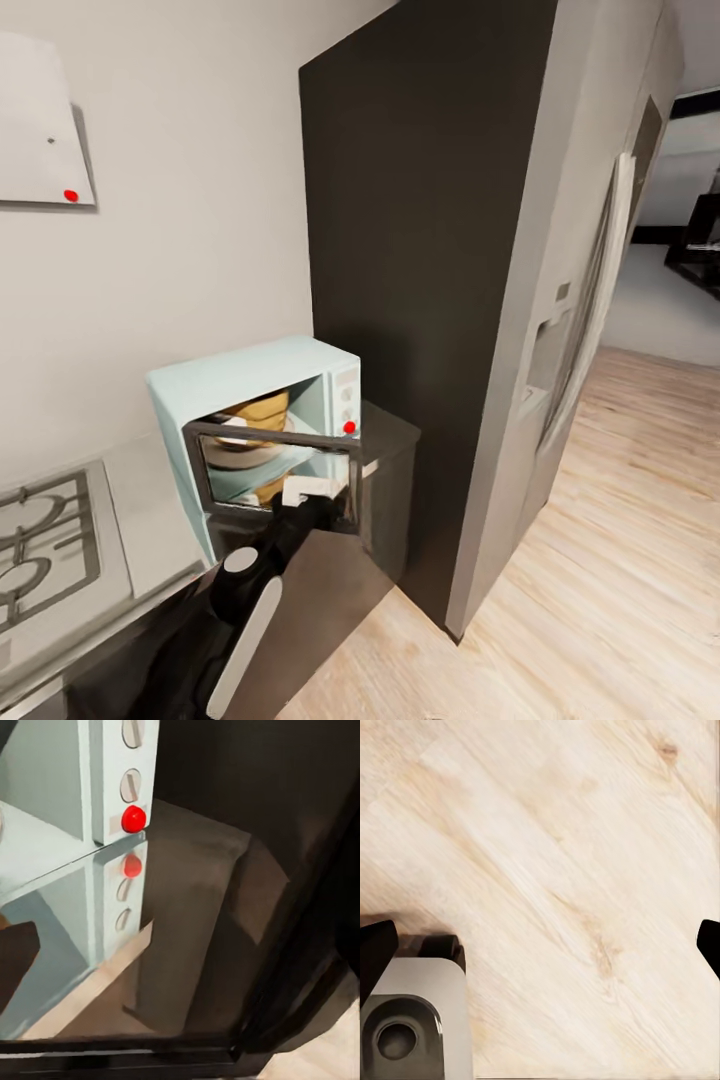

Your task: In the kitchen, take the popcorn bag from the countertop, put it into the microwave, and heat it until the popcorn is cooked so the cooked popcorn ends up inside the bag.

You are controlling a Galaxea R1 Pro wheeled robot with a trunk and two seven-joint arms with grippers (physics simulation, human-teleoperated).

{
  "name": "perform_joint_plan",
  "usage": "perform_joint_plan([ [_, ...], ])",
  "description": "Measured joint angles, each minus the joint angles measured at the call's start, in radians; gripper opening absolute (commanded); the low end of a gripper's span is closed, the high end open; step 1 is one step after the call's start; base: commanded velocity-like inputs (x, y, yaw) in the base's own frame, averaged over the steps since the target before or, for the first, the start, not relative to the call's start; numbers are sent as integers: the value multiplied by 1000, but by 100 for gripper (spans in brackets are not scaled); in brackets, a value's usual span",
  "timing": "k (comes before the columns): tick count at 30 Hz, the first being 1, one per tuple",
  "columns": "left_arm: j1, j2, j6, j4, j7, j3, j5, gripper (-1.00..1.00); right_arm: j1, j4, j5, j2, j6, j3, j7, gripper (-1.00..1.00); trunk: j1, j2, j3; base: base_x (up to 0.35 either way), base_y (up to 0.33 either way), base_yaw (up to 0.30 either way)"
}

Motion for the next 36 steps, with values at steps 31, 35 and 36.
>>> perform_joint_plan([
  [31,0,1,-3,0,-2,-148,13,100,0,0,0,-3,2,0,0,100,0,0,0,115,0,-23],
  [35,0,2,-3,0,-2,-148,12,100,0,0,0,-3,2,0,0,100,0,0,0,131,0,0],
  [36,0,2,-3,0,-2,-148,12,100,0,0,0,-3,2,0,0,100,0,0,0,127,0,0],
])
